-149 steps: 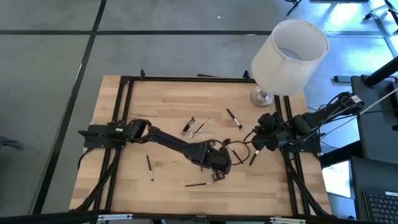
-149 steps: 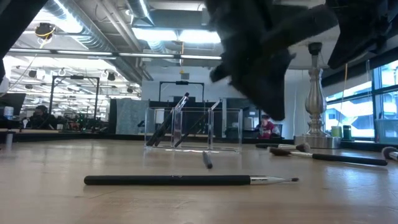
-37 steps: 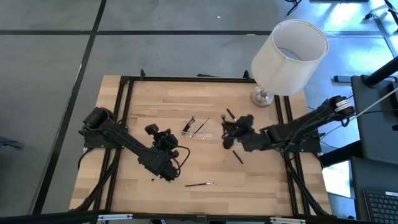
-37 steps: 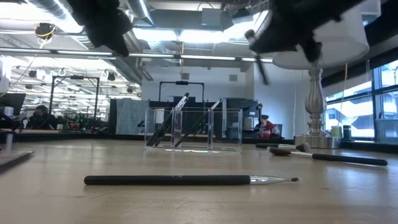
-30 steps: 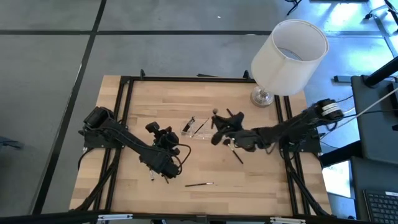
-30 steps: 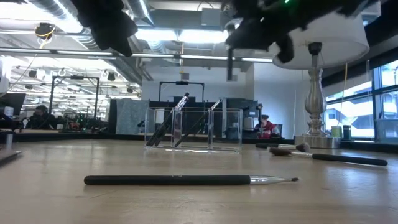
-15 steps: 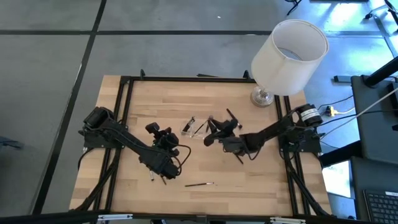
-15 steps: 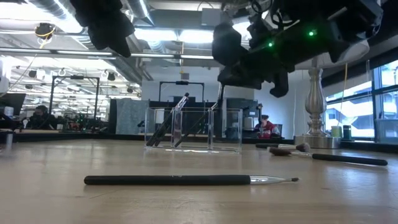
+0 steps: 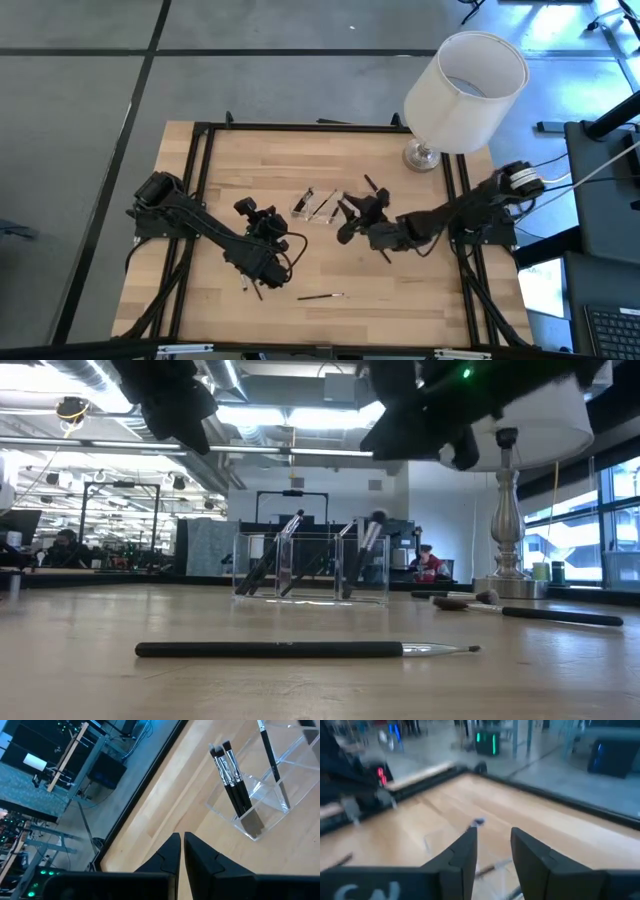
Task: Put items in baskets/containers
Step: Put the blush brush into the transparent organizer
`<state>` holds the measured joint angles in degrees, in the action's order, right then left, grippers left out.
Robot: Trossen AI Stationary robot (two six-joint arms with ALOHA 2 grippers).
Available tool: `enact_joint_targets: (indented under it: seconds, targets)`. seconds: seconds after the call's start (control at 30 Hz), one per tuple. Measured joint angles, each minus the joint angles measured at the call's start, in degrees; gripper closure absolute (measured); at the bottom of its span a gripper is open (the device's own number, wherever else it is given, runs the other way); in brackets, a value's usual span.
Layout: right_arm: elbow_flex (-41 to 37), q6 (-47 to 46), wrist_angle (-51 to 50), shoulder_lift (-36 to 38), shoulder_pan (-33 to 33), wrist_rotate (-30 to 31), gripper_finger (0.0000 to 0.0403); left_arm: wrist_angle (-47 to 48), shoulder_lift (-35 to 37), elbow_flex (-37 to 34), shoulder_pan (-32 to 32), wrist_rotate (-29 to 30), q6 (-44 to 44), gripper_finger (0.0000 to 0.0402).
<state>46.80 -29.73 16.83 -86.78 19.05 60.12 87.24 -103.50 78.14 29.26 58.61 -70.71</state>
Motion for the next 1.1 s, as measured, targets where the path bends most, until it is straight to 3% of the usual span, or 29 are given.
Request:
enact_joint_targets:
  seconds: [0.2,0.3,0.4,0.53,0.83,0.97,1.1]
  targets:
    - [8.8,-17.0,-40.3,5.9,-0.9,-11.3,0.0283,-6.0,0.0,0.0,-0.4,3.3,-0.1,0.0382]
    - [11.5,-22.5,-54.0,6.0,-0.9,-13.6,0.0283,-14.6,0.0,0.0,-1.4,5.7,4.1,0.0382]
    - [12.7,-27.4,-63.6,6.0,-0.9,-17.4,0.0283,-21.9,0.0,0.0,-2.5,3.9,12.3,0.0382]
    - [11.9,-31.4,-70.2,6.0,-0.9,-23.3,0.0283,-26.9,0.0,0.0,-3.6,1.0,17.8,0.0380]
    - [7.0,-31.7,-73.8,6.0,-0.9,-34.4,0.0263,-27.3,0.0,0.0,-3.8,-2.4,20.5,0.0338]
    - [5.3,-31.8,-74.5,6.0,-1.0,-34.4,0.0232,-27.3,-0.4,0.0,-3.8,-4.5,20.8,0.0321]
    - [3.6,-33.3,-75.4,6.0,-1.6,-30.5,0.0205,-27.4,-1.7,0.0,-3.8,-7.1,24.1,0.0316]
